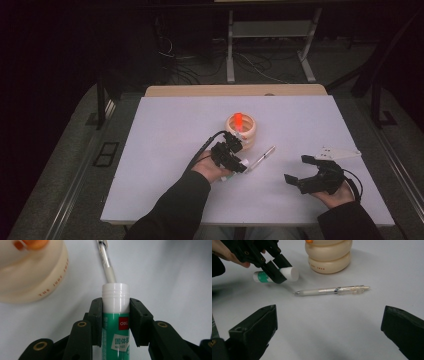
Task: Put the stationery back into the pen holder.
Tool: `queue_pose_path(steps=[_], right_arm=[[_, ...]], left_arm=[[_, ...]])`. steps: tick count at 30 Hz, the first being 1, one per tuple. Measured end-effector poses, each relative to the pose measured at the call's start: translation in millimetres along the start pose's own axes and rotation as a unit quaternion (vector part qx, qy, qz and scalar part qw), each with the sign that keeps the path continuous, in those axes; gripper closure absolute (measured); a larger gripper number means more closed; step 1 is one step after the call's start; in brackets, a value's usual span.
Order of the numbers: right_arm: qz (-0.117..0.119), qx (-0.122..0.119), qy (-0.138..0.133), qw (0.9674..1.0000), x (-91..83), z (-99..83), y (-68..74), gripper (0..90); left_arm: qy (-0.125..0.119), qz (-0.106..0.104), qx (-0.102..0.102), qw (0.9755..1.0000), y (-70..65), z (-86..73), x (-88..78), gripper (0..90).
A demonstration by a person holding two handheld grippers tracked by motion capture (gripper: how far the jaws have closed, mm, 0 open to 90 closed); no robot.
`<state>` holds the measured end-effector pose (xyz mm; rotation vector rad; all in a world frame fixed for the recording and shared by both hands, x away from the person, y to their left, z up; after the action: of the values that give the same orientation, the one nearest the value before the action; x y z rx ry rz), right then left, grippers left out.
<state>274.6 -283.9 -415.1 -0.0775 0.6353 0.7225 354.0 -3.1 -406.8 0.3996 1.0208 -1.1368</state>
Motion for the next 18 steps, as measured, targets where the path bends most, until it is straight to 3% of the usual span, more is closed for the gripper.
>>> queue_pose_path(steps=[18], right_arm=[[0.001, 0.003, 0.0, 1.0, -0.6, 0.1, 0.3, 0.2]], left_arm=[[-0.062, -0.003, -0.005, 0.9981, 1.3, 8.0, -25.8, 64.3]])
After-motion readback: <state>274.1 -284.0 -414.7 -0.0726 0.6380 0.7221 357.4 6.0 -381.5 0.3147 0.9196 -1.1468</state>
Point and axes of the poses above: each handheld gripper's, and its own axes: x roughly forward along the jaws, z roughly out of its top, y roughly to its left, the point moved 1 cm from there along x, roughly forward along the jaws, and after that the axes turned 3 degrees about -z, right-handed, at the moved point
